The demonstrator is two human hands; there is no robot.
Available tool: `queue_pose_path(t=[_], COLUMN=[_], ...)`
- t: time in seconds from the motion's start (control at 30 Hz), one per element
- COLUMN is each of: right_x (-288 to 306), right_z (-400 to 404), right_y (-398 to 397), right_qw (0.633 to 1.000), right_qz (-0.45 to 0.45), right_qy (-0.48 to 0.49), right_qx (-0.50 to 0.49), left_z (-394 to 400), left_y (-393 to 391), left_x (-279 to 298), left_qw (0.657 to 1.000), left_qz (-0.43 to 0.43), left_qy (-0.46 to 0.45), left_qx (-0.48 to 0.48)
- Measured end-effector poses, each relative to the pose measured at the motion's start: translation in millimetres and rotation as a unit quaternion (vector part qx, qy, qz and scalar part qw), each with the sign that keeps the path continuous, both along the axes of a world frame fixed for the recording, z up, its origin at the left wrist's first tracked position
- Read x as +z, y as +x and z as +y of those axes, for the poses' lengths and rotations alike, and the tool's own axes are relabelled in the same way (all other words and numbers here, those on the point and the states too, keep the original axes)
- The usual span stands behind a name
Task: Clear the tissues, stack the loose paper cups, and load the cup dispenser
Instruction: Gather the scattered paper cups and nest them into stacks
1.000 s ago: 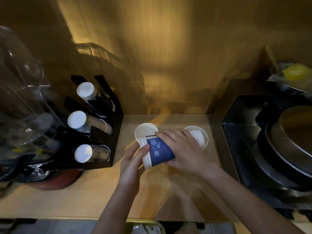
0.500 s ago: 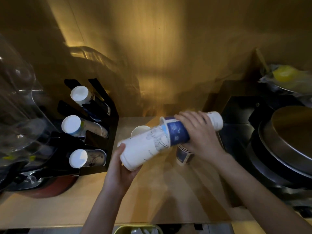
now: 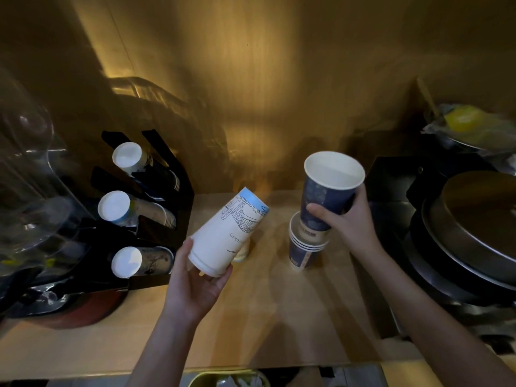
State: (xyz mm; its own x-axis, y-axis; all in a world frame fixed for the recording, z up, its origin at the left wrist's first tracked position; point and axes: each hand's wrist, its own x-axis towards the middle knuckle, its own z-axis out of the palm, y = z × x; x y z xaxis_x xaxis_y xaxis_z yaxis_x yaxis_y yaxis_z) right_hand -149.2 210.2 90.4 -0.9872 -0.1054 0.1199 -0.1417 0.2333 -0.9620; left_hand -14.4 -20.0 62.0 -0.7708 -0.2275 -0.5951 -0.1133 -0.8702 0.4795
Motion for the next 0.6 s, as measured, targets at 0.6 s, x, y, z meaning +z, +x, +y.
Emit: queue_pose_path(t=[0.6], right_x=[-53.6], right_z=[16.4], right_y=[7.0], right_qw=[0.943], right_qz=[0.021], right_qy=[0.320], right_qx=[0.087], left_z=[11.6], left_y=[0.1], left_x=[4.6], left_qw=[0.999], left_qz=[-0.014], left_qy=[-0.045], left_qx=[-0.012])
